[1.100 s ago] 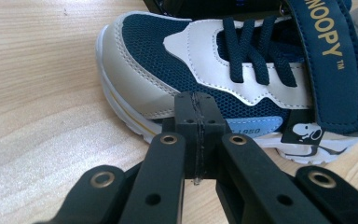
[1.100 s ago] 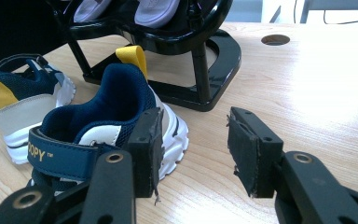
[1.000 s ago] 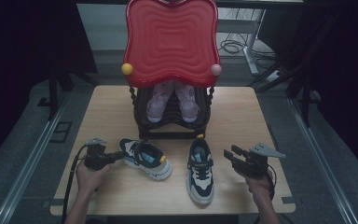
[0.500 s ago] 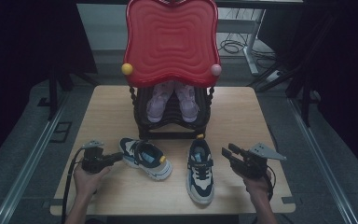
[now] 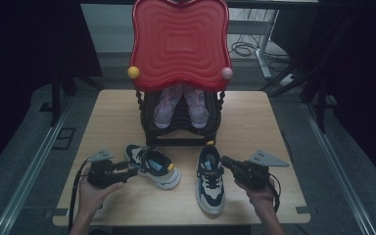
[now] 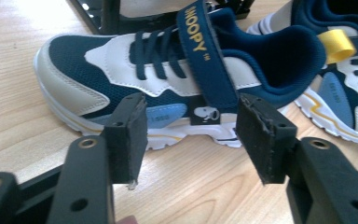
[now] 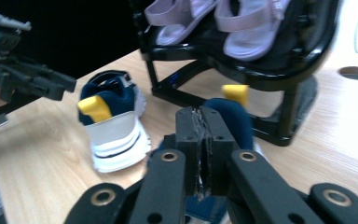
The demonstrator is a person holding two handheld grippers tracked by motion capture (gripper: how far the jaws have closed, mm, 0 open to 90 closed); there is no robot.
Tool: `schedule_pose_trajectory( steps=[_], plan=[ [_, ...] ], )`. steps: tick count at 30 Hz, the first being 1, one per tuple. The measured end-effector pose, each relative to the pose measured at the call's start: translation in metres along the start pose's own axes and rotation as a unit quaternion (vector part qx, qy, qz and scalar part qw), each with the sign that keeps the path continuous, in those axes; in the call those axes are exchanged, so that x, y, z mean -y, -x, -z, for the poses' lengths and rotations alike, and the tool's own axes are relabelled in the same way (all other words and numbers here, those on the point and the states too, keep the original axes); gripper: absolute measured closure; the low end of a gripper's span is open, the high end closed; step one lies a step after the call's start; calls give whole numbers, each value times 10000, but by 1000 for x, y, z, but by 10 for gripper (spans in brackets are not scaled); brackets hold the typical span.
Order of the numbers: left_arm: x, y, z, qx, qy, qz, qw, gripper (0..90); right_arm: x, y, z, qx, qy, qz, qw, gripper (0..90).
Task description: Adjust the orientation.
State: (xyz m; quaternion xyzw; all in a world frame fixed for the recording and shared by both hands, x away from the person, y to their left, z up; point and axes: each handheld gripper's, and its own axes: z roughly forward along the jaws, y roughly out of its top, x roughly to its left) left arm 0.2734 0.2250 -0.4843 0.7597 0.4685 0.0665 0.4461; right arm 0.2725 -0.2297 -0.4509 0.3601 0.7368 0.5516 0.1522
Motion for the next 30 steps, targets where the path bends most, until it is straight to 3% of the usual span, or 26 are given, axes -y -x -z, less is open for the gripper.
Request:
schedule_pose_trajectory(
  steps=[10,20,23,30],
  plan=[
    [2,1,4,-65,-25,-188,9998,336,-3,-23,-31,-324,-393,224,9984,891],
    [1,-1,16,-149,157,-180,9996,304,-14,-54,-71,-557,-787,599,9935,892],
    [0,-1,18,37,193,-114,9997,299,-17,-57,-82,-591,-870,562,9929,891],
    [-1,2,19,-94,164,-218,9996,292,-17,-60,-102,-470,-1132,519,9911,891]
  ],
)
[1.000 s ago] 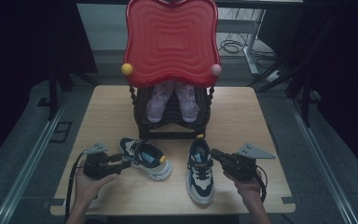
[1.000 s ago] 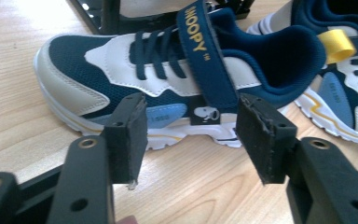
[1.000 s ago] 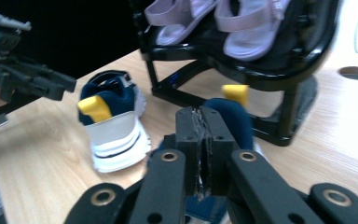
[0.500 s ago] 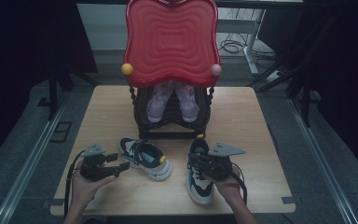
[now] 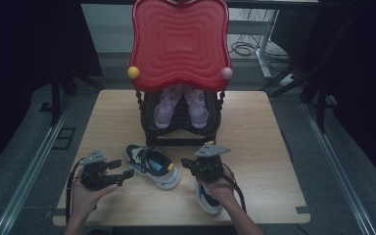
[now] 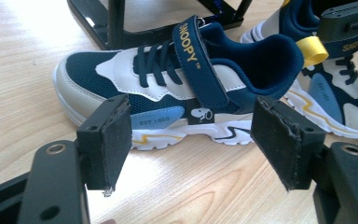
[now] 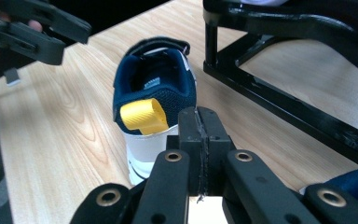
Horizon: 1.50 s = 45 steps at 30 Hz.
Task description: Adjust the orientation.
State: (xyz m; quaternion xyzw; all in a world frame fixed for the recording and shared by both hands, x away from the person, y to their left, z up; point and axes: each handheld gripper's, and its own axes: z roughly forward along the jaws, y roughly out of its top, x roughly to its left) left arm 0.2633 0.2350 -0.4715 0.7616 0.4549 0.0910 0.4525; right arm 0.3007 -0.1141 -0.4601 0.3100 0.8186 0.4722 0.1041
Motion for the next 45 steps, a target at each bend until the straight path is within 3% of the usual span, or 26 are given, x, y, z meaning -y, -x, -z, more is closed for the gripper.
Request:
schedule_pose_trajectory(
  steps=[15,28,36,45],
  plan=[
    [0,1,2,109,41,23,9999,274,-4,-3,-20,169,-448,172,9987,891],
    [0,-1,4,107,15,87,9999,271,-4,-9,-35,142,-605,248,9978,891],
    [1,-4,6,100,6,120,9999,272,-7,-18,-40,239,-636,428,9968,891],
    [2,-6,7,90,1,189,9998,273,-5,-29,-41,-54,-600,498,9969,891]
  ],
)
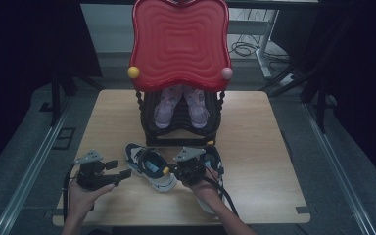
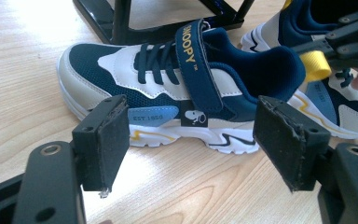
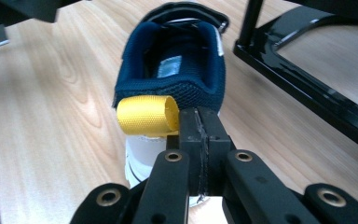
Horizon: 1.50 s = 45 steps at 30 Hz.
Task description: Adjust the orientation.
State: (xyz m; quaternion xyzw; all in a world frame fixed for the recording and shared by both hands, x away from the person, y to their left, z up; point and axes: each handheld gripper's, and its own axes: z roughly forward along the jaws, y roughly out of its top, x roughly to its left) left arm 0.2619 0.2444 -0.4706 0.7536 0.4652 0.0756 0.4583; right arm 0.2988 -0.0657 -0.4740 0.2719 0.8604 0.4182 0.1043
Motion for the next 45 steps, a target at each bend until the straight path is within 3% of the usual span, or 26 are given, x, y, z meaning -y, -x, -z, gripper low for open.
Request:
schedule_pose_trajectory(
  steps=[13,45],
  plan=[
    [1,-10,9,-93,118,115,9998,274,-1,-23,-7,-413,47,162,9990,891],
    [6,-26,21,-204,262,425,9985,279,-17,-64,-40,-1010,37,478,9937,890]
  ],
)
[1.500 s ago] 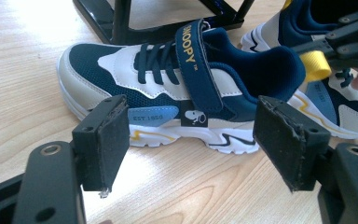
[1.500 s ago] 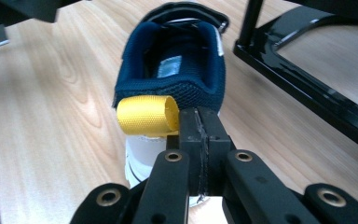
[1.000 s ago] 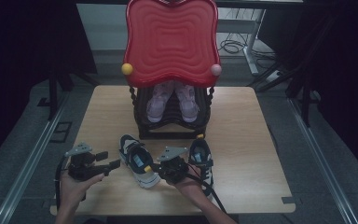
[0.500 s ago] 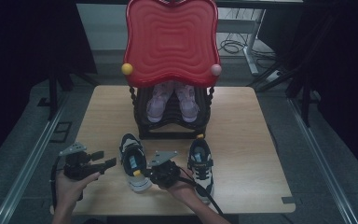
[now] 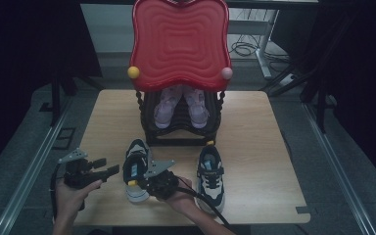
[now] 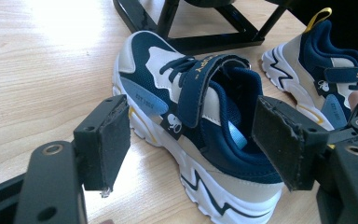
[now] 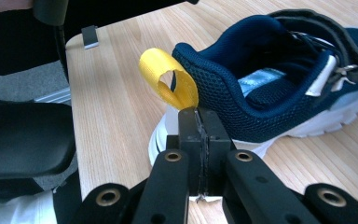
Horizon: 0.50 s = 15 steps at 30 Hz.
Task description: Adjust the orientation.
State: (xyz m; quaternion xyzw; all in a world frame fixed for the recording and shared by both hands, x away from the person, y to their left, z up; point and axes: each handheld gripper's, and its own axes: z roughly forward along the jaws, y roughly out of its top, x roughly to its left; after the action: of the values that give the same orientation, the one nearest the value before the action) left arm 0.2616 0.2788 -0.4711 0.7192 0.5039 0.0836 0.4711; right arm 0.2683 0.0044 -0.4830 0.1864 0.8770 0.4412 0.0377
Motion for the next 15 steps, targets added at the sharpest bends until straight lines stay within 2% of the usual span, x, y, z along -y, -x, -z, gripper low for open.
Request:
schedule_pose_trajectory(
  steps=[15],
  plan=[
    [1,-7,5,-48,30,65,10000,279,-11,-6,-22,-186,70,25,9998,887]
  ],
)
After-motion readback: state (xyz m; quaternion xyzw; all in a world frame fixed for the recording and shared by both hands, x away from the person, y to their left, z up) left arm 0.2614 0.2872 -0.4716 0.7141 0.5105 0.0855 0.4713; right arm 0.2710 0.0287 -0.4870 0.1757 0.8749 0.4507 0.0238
